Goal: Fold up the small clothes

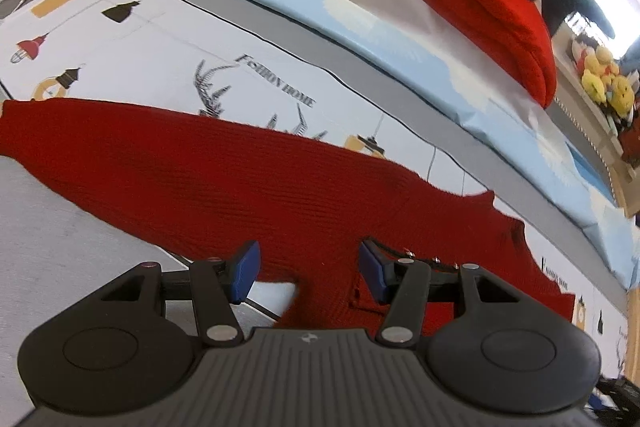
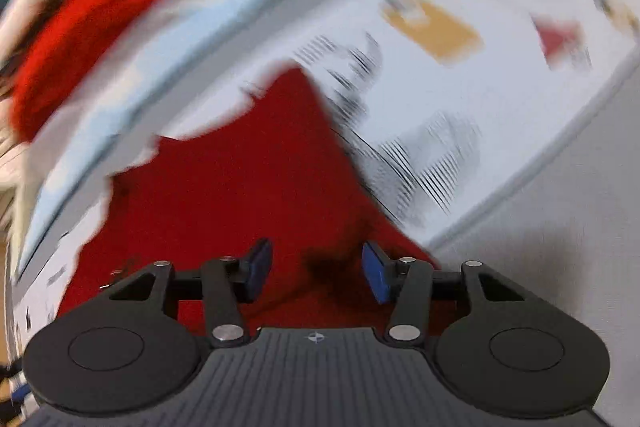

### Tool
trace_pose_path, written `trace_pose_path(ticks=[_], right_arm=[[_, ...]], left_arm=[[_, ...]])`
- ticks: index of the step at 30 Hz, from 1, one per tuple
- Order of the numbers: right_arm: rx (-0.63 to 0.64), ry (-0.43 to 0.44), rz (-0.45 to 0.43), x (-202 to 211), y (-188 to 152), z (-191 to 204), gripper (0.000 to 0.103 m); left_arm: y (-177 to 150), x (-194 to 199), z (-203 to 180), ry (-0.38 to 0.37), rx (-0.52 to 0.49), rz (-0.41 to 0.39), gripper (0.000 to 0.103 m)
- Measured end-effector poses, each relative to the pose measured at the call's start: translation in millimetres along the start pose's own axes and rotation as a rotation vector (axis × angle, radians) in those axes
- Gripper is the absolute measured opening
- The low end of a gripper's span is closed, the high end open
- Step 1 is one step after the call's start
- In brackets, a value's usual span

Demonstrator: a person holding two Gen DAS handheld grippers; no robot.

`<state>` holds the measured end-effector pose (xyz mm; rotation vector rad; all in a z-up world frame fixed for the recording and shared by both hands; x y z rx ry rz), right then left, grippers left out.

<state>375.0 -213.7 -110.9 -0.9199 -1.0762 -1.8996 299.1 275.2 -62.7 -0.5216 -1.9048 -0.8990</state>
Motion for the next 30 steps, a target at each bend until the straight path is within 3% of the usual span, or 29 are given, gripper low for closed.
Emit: trace_pose_path(ticks=[4,6,10,13,14,15,19,23,27,28,30], right_arm=[[0.147,0.028,-0.115,65,-2,40,0.052],[0.174,0.092,-0.137,96,-4,55,0.053],[0.255,0.153,-0.183,126,-5,75,0.058],[0.308,0.146,-0.237,117,-14,71,0.058],[0.314,0.115,-0.224,108,-18,67,0.058],[0.312,0.069,-0.180,97,-22,63,0.058],[0.349,0.108,-0.120,75,-21,74,0.053],[0.388,0.072,-0.158,71,-11,83,0.052],[0.370,0.070,-0.142,67,-8,84,0.052],[0.375,0.071,-0.139,68,-9,85,0.052],[0.395,0.072,-0.133,68,-11,86,0.052]], left_arm=[[2,8,9,0.005,0.013,-0.011,0.060],[1,10,12,0.006,0.011,-0.011,0.060],[0,14,18,0.027,0.006,-0.023,0.058],[-2,15,24,0.034,0.007,-0.026,0.044],[-3,17,26,0.037,0.004,-0.032,0.022],[-4,19,27,0.041,-0.004,-0.040,0.008],[1,39,33,0.064,-0.035,-0.107,0.004],[34,63,59,0.047,0.078,-0.146,0.004],[59,60,101,0.026,0.161,-0.205,0.005],[57,51,120,0.063,0.180,-0.209,0.005],[55,27,152,0.114,0.272,-0.104,0.006]])
Point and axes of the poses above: each gripper's, at about its wrist camera, not at the fingertips, and x roughly against the way its jaws point, z to its left, y to its top, the point moved 4 cm from there along -x, roughly the way its jaws point, and after that the axes turned 7 degrees about z, right-handed, at the moved point
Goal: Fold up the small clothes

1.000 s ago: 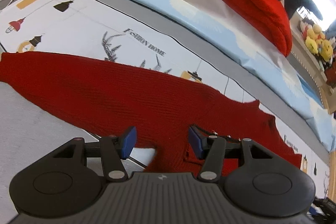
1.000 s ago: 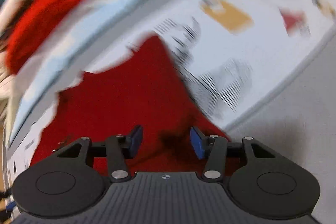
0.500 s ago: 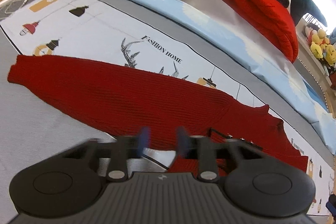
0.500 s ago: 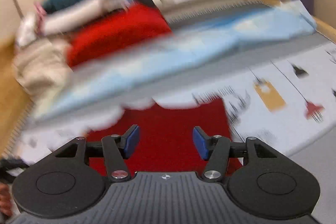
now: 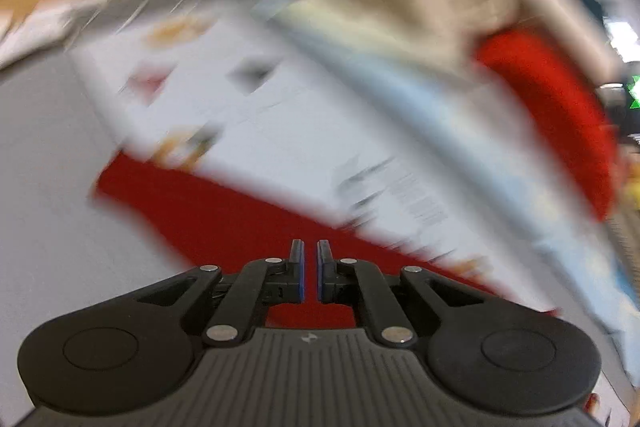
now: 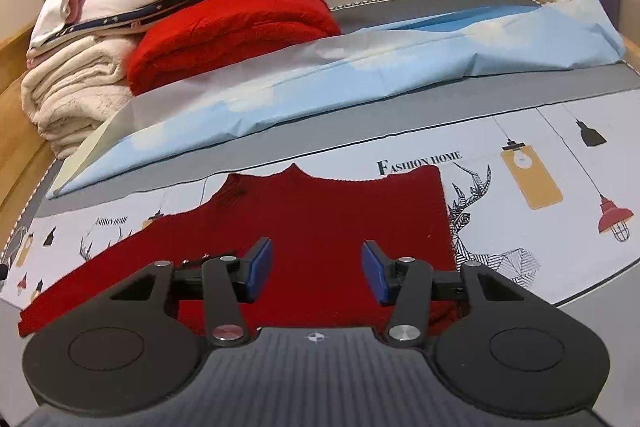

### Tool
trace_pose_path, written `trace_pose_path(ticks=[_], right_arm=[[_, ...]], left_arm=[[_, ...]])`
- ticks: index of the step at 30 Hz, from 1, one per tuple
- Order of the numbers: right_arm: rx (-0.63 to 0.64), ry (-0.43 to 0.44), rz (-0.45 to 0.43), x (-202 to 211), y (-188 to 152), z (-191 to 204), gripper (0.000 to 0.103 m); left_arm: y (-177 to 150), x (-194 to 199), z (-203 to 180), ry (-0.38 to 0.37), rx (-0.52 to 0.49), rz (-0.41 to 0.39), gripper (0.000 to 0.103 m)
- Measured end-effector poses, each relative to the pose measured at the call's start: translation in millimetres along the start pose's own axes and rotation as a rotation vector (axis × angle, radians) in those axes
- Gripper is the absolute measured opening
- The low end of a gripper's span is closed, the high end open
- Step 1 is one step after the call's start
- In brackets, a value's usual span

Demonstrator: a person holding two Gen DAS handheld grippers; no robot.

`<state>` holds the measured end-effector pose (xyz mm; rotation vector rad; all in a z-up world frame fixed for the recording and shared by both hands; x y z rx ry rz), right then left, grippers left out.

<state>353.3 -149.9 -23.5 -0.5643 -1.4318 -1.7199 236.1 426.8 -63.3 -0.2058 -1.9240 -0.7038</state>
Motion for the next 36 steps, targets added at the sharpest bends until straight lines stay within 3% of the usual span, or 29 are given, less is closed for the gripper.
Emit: trace_pose_path(ticks=[2,4,6,8,10,12,23,26,29,31,34,36], right_arm=[[0.006,-0.003,0.003,0,-1,0,0.052],[-0.026,-0.018,0.001,0,0,-7,0.052],[-0.059,-0.026,0.016,-3,-1,-14,0.052],[-0.075,-0.023,0.035,-7,-2,-17,0.052],[-0.071,-0.023,0.050,-11,-5,-17,0.052],[-0.063,-0.025,0.060,-13,-6,-16,0.052],[-0.089,-0.038,0.083,-22,-6,-18,0.052],[-0.116,-0.038,0.087,-25,-5,-22,0.052],[-0.126,-0.039,0.088,-25,-5,-24,0.052],[-0.127,-0.042,0.083,-23,-5,-25,0.052],[-0.132,-0.050,0.072,-21,-3,-28,0.052],[-0.138,-0.055,0.069,-20,-3,-31,0.051]], left_arm=[[6,-25,35,-0.068,0.191,0.099,0.006],[12,-39,55,-0.062,0.269,0.120,0.006],[18,-48,67,-0.025,0.261,0.120,0.006],[22,-56,75,-0.034,0.279,0.131,0.009],[24,-61,82,-0.047,0.307,0.139,0.016],[24,-65,84,-0.055,0.321,0.147,0.031],[22,-84,114,0.013,0.394,0.156,0.029],[25,-82,105,0.055,0.327,0.105,0.008],[26,-70,84,0.118,0.255,0.024,0.003],[27,-54,49,0.134,0.137,-0.067,0.000],[18,-15,-30,0.049,-0.073,-0.206,0.000],[-4,13,-92,-0.090,-0.192,-0.261,0.000]])
Point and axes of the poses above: each gripper's, at about its wrist camera, not at the fingertips, and x roughly against the way its jaws point, z to its left, y to its top, the point moved 4 cm from there along -x, roughly the way its jaws point, and after that the axes turned 7 degrees about z, right-handed, at the moved point
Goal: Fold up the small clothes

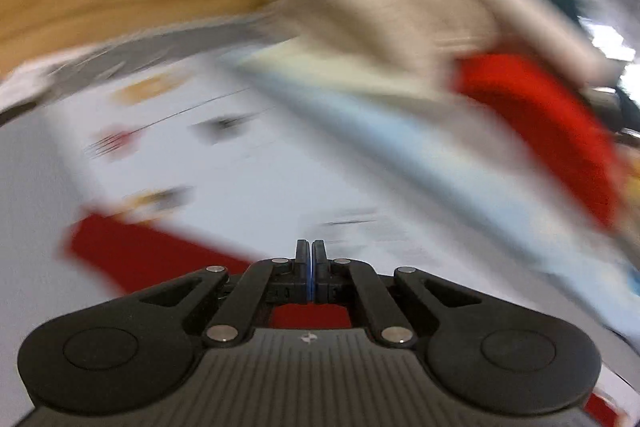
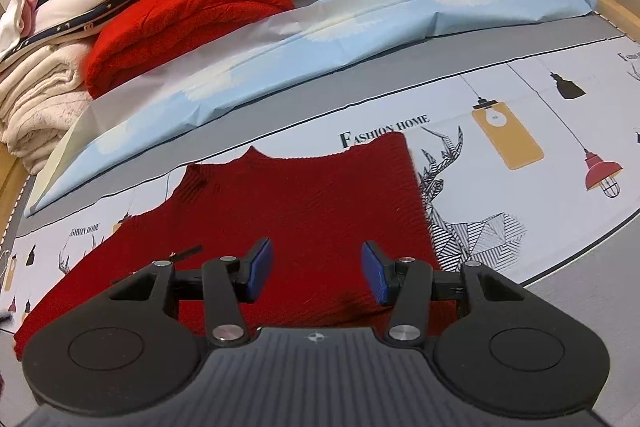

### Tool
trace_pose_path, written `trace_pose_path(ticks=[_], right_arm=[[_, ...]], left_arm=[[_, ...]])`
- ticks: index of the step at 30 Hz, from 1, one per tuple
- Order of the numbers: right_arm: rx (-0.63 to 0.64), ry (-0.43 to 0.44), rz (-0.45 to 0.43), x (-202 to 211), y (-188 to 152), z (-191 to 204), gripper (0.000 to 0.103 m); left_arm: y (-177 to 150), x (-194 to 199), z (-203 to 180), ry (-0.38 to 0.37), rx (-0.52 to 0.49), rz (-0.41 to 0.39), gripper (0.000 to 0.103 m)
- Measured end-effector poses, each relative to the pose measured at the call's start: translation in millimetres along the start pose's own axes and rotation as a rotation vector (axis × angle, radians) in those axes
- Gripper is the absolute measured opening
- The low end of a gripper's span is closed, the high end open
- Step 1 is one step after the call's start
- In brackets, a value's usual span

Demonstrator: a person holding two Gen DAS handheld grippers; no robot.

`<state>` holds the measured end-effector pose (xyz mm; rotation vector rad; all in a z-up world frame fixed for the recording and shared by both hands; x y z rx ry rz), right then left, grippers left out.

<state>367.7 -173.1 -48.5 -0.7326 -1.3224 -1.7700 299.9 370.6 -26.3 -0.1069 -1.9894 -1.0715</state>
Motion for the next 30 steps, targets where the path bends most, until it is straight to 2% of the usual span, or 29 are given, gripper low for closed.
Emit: trace_pose_path(ticks=[2,4,5,7,10,11,12,13,14,15,18,20,22,23,24,26,28,30], right_arm=[[-0.010,-0.006,-0.004,0,1,-3,0.050],[-0.017,-0.006,-0.004,-1,1,-4,0.050],[-0.020,-0.004,-0.001,-2,1,-5,0.050],[-0.023,0.001,0.007,-3,0,-5,0.050],[-0.011,0.016,0.023,-5,0,-3,0.050],[-0.005,0.023,0.029,-5,0,-2,0.050],[0.000,0.030,0.033,-5,0,-1,0.050],[0.003,0.034,0.035,-4,0,0,0.050],[0.007,0.036,0.036,-3,0,0,0.050],[0.010,0.039,0.037,-3,0,1,0.050],[0.019,0.043,0.038,-1,-1,2,0.050],[0.022,0.039,0.038,0,-2,2,0.050],[0.022,0.033,0.042,-1,-2,1,0.050],[0.021,0.031,0.045,-3,-3,0,0.050],[0.019,0.029,0.047,-4,-3,0,0.050],[0.019,0.029,0.051,-6,-4,1,0.050],[0.022,0.031,0.055,-7,-5,3,0.050],[0.030,0.034,0.058,-8,-5,5,0.050]], left_arm=[[-12,19,-57,-0.185,-0.055,-0.009,0.000],[-26,18,-85,-0.264,-0.075,0.035,0.000],[-33,10,-89,-0.261,-0.076,0.067,0.003],[-39,-13,-71,-0.172,-0.037,0.125,0.004],[-35,-46,-8,-0.017,0.071,0.180,0.006],[-32,-54,18,0.034,0.119,0.191,0.009],[-29,-60,41,0.072,0.171,0.204,0.021],[-28,-65,64,0.099,0.227,0.216,0.028],[-26,-68,87,0.124,0.285,0.229,0.042],[-27,-72,109,0.154,0.340,0.244,0.047],[-35,-80,163,0.209,0.488,0.282,0.047],[-39,-82,187,0.231,0.548,0.293,0.045],[-40,-81,192,0.227,0.543,0.286,0.036],[-38,-81,188,0.224,0.519,0.280,0.022],[-37,-82,186,0.221,0.494,0.278,0.016],[-35,-80,179,0.246,0.455,0.257,0.012],[-25,-64,149,0.292,0.353,0.192,0.011],[-8,-41,92,0.235,0.194,0.079,0.010]])
Point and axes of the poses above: each gripper's, at about its wrist camera, not at the fingertips, and x roughly against the way its jaws point, z to its left, y to its top, the point moved 4 cm from there along -x, roughly the way its jaws point, and after that the axes turned 7 degrees about z, right-handed, at the moved point
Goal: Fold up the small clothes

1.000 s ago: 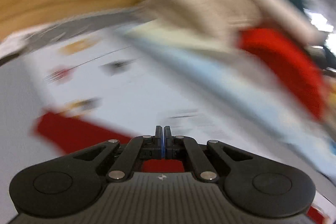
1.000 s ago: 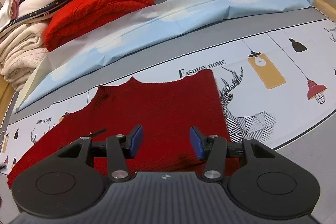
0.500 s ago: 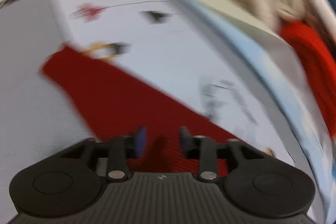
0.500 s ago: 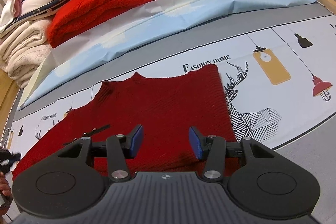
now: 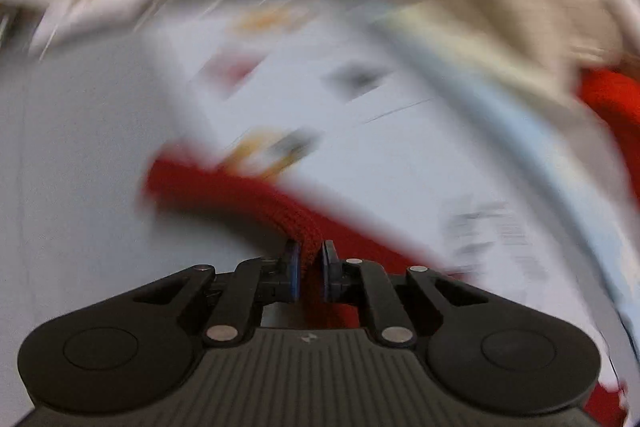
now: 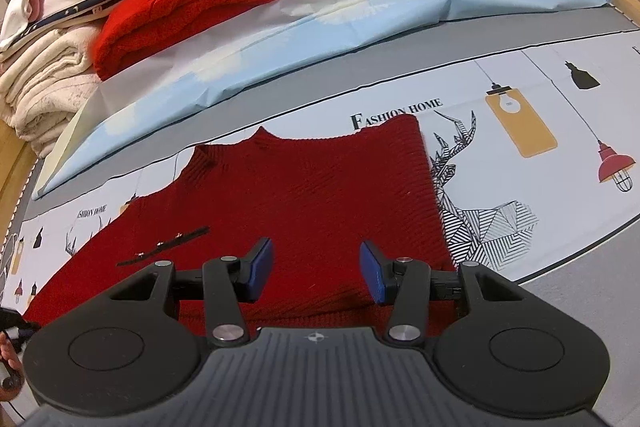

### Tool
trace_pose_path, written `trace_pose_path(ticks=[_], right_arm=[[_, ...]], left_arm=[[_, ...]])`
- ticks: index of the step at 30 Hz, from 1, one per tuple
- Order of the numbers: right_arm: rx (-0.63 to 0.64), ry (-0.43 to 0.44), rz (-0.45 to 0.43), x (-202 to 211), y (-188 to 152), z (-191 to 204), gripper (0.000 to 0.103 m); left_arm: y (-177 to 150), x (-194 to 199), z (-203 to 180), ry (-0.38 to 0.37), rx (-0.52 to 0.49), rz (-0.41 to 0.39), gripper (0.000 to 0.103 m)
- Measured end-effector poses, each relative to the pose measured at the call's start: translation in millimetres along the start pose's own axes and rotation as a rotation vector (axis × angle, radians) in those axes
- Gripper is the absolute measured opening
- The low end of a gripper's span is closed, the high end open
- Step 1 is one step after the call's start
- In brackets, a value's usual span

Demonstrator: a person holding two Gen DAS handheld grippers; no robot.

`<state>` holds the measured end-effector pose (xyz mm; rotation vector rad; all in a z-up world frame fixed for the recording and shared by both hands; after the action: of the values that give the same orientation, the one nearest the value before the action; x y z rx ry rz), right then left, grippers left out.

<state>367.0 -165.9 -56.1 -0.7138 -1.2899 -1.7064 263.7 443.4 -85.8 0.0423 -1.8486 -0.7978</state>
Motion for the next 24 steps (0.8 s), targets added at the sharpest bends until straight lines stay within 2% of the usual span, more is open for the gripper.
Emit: trace_pose_path(ticks=[3,4,6,8,9,10,11,12,13,15,18,21,23,24], right_arm=[[0.009,0.000,0.003,-1,0,1,0.050],[0.009,0.000,0.004,-2,0,2,0.050],[0.008,-0.005,0.005,-3,0,2,0.050],[0.005,-0.008,0.006,-5,0,2,0.050],[0.005,-0.010,0.008,-7,-1,3,0.050],[0.004,-0.012,0.011,-9,-2,3,0.050],[-0.001,-0.013,0.014,-11,-3,3,0.050],[-0.010,-0.012,0.021,-13,-4,2,0.050],[-0.026,-0.007,0.030,-16,-5,0,0.050],[-0.067,0.006,0.049,-21,-6,-5,0.050],[-0.148,0.010,0.067,-29,-6,-15,0.050],[-0.248,0.032,0.077,-35,-5,-27,0.050],[-0.330,0.048,0.081,-40,-5,-38,0.047],[-0.378,0.063,0.073,-43,-5,-43,0.040]], left_arm=[[-20,67,-82,-0.215,-0.213,-0.139,0.010],[-38,91,-112,-0.308,-0.285,-0.161,0.010],[-75,123,-158,-0.473,-0.384,-0.151,0.010],[-119,146,-202,-0.659,-0.482,-0.062,0.011],[-140,152,-220,-0.739,-0.519,0.009,0.012],[-162,155,-239,-0.823,-0.559,0.115,0.013],[-177,154,-250,-0.874,-0.588,0.202,0.016],[-190,153,-257,-0.891,-0.603,0.262,0.016],[-197,150,-260,-0.883,-0.609,0.296,0.016],[-193,135,-257,-0.815,-0.589,0.332,0.016],[-165,103,-236,-0.635,-0.492,0.329,0.016],[-137,73,-208,-0.407,-0.409,0.305,0.017],[-121,59,-192,-0.349,-0.338,0.312,0.017],[-116,55,-188,-0.339,-0.301,0.320,0.017]])
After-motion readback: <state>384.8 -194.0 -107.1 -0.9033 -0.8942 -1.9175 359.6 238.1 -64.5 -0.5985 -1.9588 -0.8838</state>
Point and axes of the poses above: each gripper's, at about its wrist camera, not at the fingertips, and x roughly against the way its jaws point, z to its left, y to its top, the point moved 4 cm from there along -x, roughly the way its jaws point, and after that the axes turned 7 degrees about z, right-handed, at the moved point
